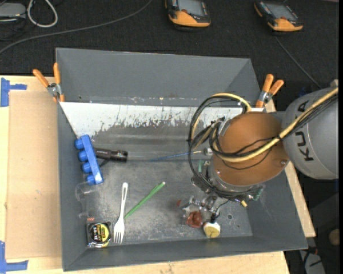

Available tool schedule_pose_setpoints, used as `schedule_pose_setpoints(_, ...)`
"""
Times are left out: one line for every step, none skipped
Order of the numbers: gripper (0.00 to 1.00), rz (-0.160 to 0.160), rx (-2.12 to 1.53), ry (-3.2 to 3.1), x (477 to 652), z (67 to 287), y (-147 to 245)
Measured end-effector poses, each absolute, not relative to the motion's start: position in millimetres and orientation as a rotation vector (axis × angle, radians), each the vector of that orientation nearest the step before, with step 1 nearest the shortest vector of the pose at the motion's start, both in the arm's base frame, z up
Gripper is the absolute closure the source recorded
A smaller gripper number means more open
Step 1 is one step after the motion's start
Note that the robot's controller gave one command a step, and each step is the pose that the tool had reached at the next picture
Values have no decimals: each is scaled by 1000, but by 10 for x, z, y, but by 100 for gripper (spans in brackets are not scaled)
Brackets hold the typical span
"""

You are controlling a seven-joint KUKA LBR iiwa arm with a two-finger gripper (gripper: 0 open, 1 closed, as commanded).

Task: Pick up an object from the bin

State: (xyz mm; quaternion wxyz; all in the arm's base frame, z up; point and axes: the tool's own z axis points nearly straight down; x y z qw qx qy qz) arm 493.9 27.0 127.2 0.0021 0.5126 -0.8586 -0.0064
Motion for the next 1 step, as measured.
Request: schedule_pose_setpoints(100, -19, 1608, -2695, 4940, 1394, 270)
